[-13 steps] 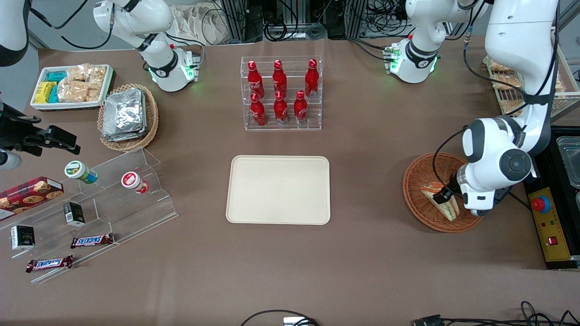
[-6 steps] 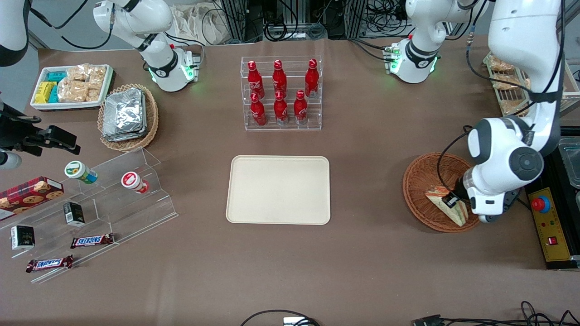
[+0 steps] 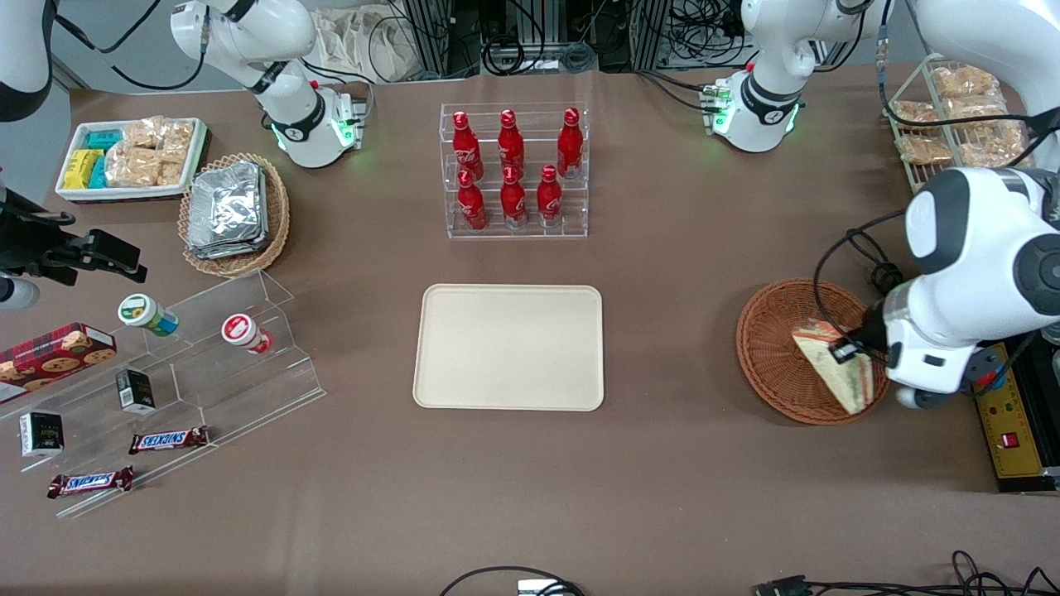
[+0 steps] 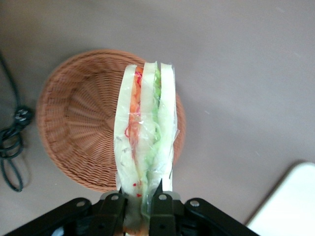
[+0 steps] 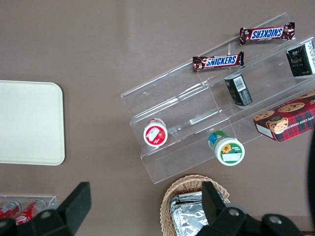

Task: Place sandwich from basket to tray
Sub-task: 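Lift the sandwich up out of the basket with the left gripper, then carry the sandwich with the left gripper over the cream tray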

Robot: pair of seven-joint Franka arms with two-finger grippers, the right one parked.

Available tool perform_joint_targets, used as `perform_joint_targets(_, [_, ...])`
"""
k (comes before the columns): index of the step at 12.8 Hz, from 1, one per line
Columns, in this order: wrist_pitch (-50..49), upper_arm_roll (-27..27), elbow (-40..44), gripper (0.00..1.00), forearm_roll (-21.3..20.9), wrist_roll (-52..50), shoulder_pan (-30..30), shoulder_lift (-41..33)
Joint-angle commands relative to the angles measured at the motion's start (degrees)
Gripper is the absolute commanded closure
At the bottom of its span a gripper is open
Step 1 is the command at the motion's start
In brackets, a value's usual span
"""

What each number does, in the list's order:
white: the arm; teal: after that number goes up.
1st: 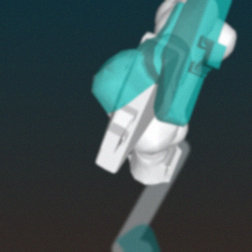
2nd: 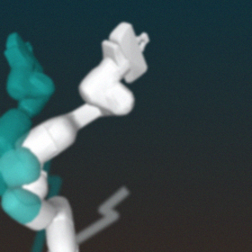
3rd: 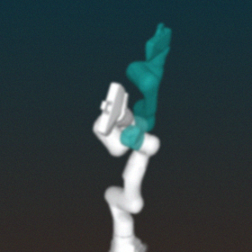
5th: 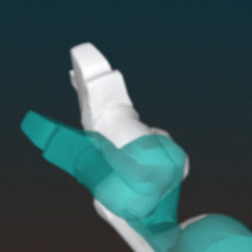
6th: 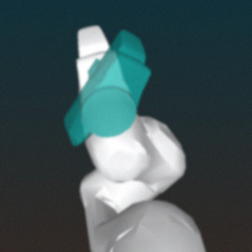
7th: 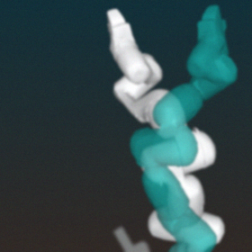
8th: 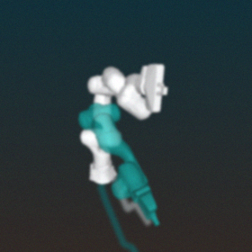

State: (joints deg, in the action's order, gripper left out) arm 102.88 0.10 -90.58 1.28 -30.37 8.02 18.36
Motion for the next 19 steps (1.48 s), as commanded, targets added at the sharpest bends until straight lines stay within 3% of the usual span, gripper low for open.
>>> perform_joint_targets(1, [-1.0,-2.1,4.9,1.00,-0.2,1.1,5.7,5.6])
perform_joint_targets(7, [-0.7,-2.2,17.1,1.00,-1.1,0.7,21.4,19.3])
perform_joint_targets(13, [12.4,-2.3,17.2,1.00,-0.8,-2.5,28.4,27.2])
perform_joint_targets(14, [12.6,-2.3,16.8,0.96,-1.1,-3.0,29.0,27.5])
perform_joint_targets(15, [12.5,-2.2,16.6,0.58,-1.1,-4.2,29.0,27.4])
perform_joint_targets(16, [12.2,-2.2,16.4,0.02,-1.5,-5.6,29.1,26.9])
perform_joint_targets(19, [10.2,-2.2,16.5,0.00,-0.6,-8.5,28.6,23.3])
